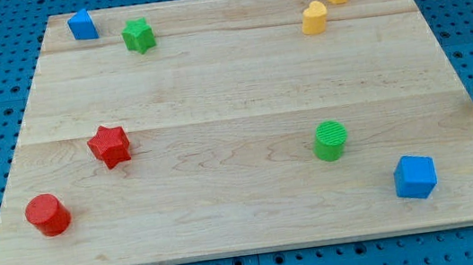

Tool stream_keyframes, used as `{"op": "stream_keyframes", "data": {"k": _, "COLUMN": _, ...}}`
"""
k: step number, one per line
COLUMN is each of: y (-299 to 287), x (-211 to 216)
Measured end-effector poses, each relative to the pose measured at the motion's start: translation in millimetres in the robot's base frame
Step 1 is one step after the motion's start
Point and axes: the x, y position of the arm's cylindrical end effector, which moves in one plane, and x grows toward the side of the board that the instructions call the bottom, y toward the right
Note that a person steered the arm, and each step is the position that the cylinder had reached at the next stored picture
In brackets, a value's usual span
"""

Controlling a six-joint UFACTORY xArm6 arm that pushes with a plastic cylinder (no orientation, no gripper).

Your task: Move your arm towards yellow hexagon

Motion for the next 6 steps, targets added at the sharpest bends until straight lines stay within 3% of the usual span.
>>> {"op": "stream_keyframes", "data": {"k": 3, "y": -7.6, "x": -1.0}}
{"op": "stream_keyframes", "data": {"k": 5, "y": -85.7, "x": -34.7}}
{"op": "stream_keyframes", "data": {"k": 6, "y": -89.2, "x": -78.3}}
